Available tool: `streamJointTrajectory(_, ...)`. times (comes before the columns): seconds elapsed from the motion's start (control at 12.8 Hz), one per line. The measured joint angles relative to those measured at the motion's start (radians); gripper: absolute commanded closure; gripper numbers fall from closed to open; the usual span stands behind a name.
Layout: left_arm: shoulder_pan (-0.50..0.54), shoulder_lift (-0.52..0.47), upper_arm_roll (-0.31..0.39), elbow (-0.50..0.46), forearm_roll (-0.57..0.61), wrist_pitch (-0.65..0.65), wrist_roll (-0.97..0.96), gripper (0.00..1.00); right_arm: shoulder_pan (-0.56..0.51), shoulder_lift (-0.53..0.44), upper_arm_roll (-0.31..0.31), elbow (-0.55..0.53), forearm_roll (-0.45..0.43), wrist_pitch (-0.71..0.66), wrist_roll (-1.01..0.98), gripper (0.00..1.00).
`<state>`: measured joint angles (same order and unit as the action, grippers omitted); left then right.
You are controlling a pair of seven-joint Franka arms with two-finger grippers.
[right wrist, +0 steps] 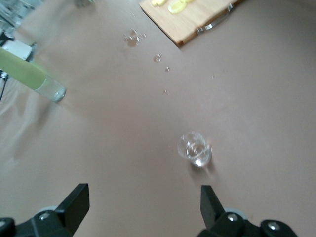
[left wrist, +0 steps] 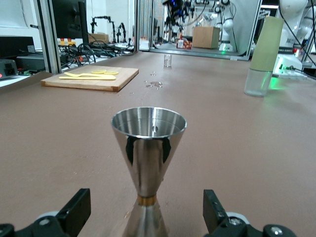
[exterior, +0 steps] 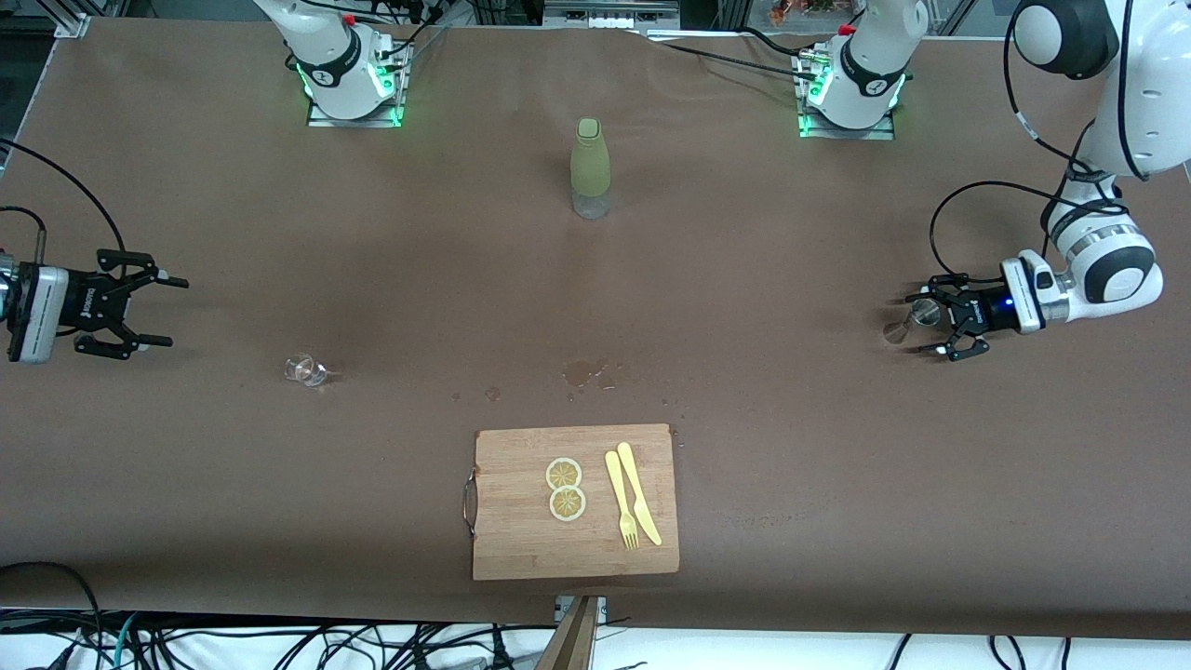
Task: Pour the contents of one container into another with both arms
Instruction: 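Lower the left gripper to the steel jigger while the right gripper approaches the glass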
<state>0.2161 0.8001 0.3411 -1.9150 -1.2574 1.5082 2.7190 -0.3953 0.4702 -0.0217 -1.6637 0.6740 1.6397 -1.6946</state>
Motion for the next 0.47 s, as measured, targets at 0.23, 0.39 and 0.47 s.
streamJointTrajectory(0.23,-0.017,0.026,-0.017,0.005,-0.023,-0.028,0.003,0.0,-0.013,0.083,0.0,0.002,0.093,0.002,-0.147,0.0)
streamJointTrajectory(0.39,-0.021,0.031,-0.029,0.011,-0.027,-0.032,0.003,0.01,-0.016,0.144,0.0,0.008,0.166,0.006,-0.247,0.0)
streamJointTrajectory(0.47,-0.021,0.031,-0.031,0.013,-0.028,-0.036,0.003,0.06,-0.016,0.18,0.0,0.018,0.195,0.008,-0.295,0.0)
